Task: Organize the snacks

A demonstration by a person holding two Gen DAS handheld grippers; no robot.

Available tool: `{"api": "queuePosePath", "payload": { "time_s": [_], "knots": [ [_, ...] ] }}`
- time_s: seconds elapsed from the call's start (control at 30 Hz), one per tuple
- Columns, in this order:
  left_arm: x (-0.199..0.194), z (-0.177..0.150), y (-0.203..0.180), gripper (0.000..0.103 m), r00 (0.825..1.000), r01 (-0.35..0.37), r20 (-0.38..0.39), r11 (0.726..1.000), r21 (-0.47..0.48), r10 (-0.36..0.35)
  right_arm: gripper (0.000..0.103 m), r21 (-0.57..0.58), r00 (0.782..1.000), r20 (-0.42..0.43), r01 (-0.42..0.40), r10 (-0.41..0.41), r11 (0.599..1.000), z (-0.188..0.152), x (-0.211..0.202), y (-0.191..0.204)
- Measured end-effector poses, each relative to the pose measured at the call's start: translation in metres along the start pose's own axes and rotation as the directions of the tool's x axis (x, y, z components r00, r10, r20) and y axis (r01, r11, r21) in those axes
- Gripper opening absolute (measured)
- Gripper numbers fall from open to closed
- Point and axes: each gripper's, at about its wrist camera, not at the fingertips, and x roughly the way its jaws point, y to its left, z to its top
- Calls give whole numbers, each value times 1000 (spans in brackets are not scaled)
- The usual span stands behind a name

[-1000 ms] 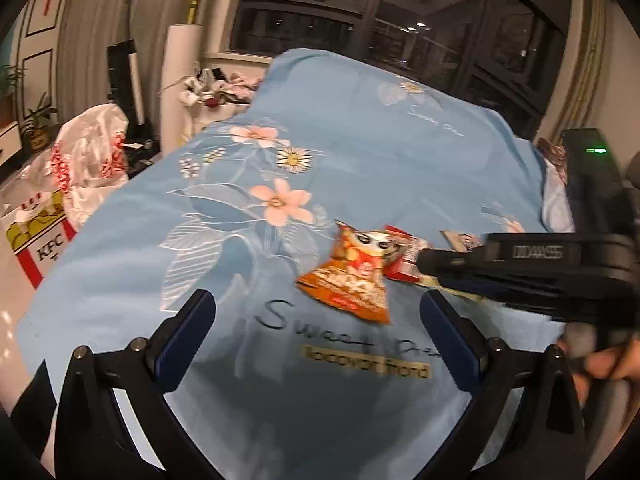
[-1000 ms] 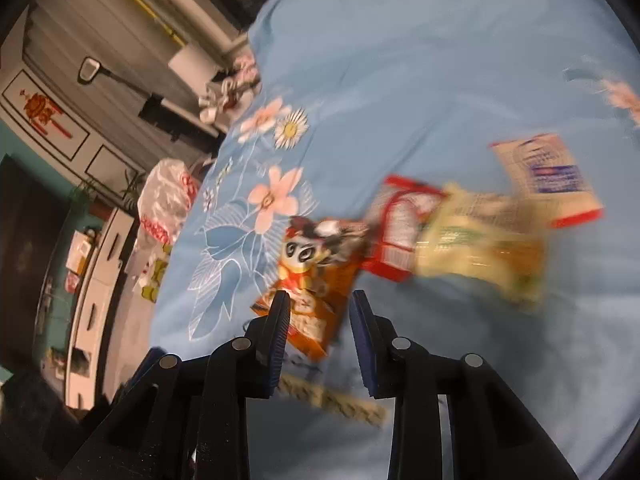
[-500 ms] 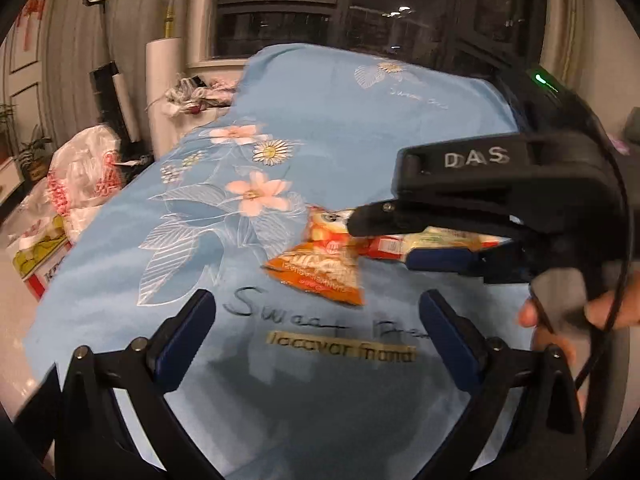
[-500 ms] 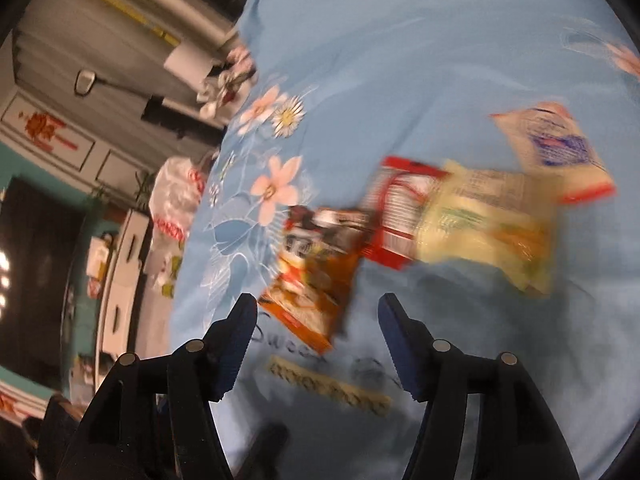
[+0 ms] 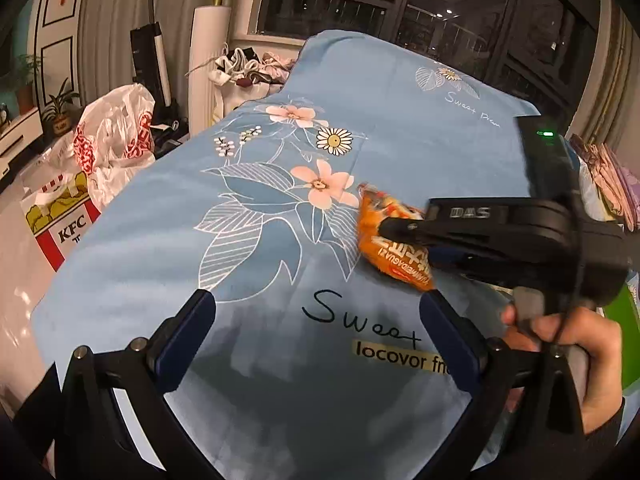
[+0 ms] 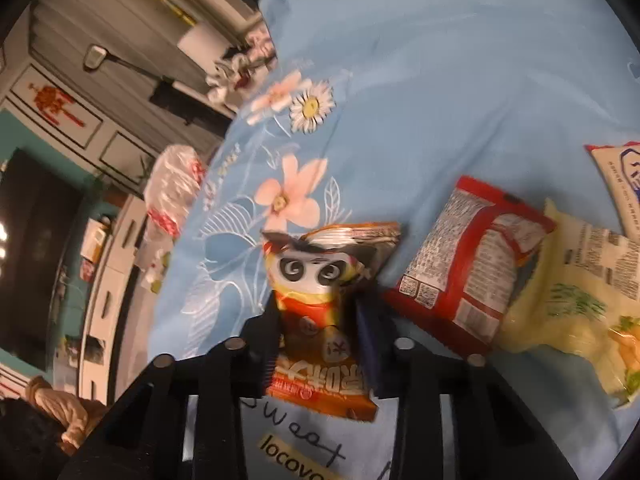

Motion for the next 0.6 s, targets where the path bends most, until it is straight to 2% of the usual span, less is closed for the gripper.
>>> {"api": "queuePosePath", "payload": {
  "time_s": [0.27, 0.37, 0.47, 0.57, 0.6],
  "knots": [
    [0, -4, -7, 102, 1000, 17, -11, 1000, 6, -17, 29, 4, 995, 78, -61, 61, 998, -11, -44, -5],
    [-1, -5, -13, 102, 999, 30, -16, 999, 16, -30, 29, -7, 991, 116, -65, 65, 998, -21, -75, -8],
    [-3, -7, -21, 102, 995, 92, -26, 996, 14, -92, 29, -19, 990, 138, 24, -21, 1000, -39, -117, -16],
    [-4, -9, -32, 102, 978, 202, -61, 979, 6, -201, 29, 6, 982, 129, 136, -136, 991, -63, -145, -35],
    [-5, -11, -39, 102, 972, 228, -67, 974, 19, -226, 29, 10, 974, 111, 196, -196, 981, -77, -152, -45]
  ]
}}
